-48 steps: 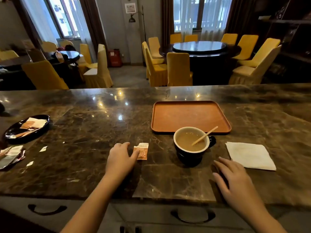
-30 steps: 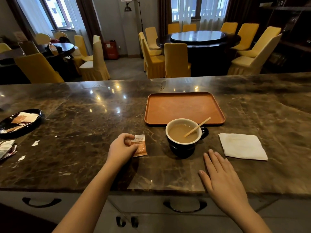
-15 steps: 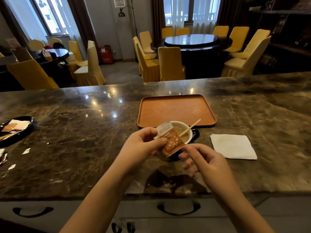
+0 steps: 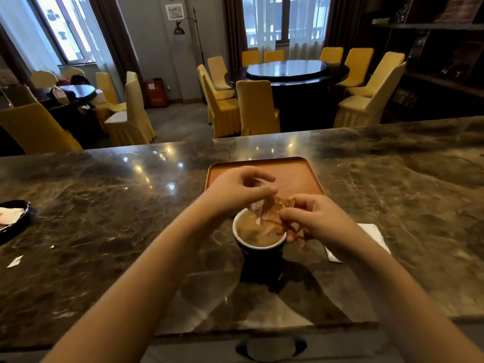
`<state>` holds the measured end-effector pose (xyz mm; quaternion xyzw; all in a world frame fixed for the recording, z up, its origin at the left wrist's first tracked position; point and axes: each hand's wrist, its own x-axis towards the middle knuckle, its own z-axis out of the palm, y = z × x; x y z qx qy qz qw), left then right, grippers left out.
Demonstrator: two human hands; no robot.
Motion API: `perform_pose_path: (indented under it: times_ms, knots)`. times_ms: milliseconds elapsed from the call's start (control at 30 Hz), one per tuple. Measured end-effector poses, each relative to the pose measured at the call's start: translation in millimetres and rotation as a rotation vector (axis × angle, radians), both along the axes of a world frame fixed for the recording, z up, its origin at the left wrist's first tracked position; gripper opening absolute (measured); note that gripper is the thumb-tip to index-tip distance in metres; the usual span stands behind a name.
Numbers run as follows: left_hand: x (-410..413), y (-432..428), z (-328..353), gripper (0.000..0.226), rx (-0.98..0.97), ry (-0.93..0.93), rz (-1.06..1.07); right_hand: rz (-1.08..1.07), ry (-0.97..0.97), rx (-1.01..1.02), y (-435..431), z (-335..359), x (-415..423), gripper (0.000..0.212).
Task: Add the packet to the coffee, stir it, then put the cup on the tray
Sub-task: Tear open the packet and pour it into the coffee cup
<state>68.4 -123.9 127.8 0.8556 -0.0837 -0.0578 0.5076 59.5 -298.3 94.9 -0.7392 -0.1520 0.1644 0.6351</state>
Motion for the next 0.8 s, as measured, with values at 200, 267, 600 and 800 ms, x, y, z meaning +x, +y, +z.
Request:
perform_pose_path:
  times_ms: [200,267,600,800]
  knots:
    - [44.6,1.3,7.0,0.012,0.161,0.079,-0.122,0.076,-0.121,-0.22,-0.7,17.9,48.0,0.012]
    - [54.9,4.3,2.6,0.014,0.161,0.089,-0.109,0.09,-0.14,-0.287,0.4,19.3,63.4,0.013]
    - [75.8,23.1,-34.6,0.009,0.058,0.124,-0.012,0.224,-0.216,-0.373,14.4,2.6,115.6,0.011]
    - [73.6,27.6,-57.0,0.007,-0.029,0.008,0.064,0.213,-0.213,-0.278,15.1,-11.2,125.2,0.013]
